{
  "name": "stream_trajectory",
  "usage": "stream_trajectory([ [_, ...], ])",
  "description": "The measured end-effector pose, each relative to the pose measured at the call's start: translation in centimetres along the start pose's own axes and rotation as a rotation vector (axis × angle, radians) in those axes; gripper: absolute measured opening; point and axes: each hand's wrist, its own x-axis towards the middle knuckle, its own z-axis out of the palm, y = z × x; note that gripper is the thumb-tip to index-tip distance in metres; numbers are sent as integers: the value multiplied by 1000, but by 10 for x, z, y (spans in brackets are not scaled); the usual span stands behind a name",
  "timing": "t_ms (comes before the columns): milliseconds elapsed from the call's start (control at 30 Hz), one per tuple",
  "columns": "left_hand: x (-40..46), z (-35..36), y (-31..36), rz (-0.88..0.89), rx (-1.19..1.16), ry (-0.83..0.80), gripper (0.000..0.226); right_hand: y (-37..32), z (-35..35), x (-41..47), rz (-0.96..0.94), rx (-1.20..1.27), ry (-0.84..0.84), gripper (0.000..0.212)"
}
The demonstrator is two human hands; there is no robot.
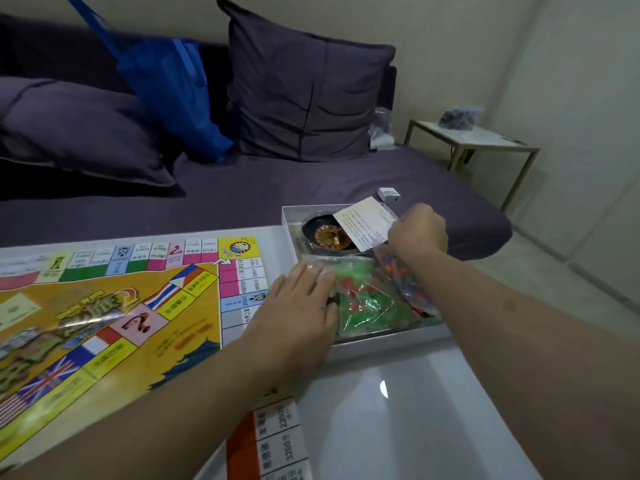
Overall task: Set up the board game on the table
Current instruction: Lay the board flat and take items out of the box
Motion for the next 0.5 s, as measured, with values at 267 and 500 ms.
stream_trajectory([
  [267,-23,-15,11,-38,-82,-32,59,-2,-33,-20,100,211,-149,8],
  [500,-48,-33,16,-16,-110,-59,62,-31,-32,-54,123,284,-207,46],
])
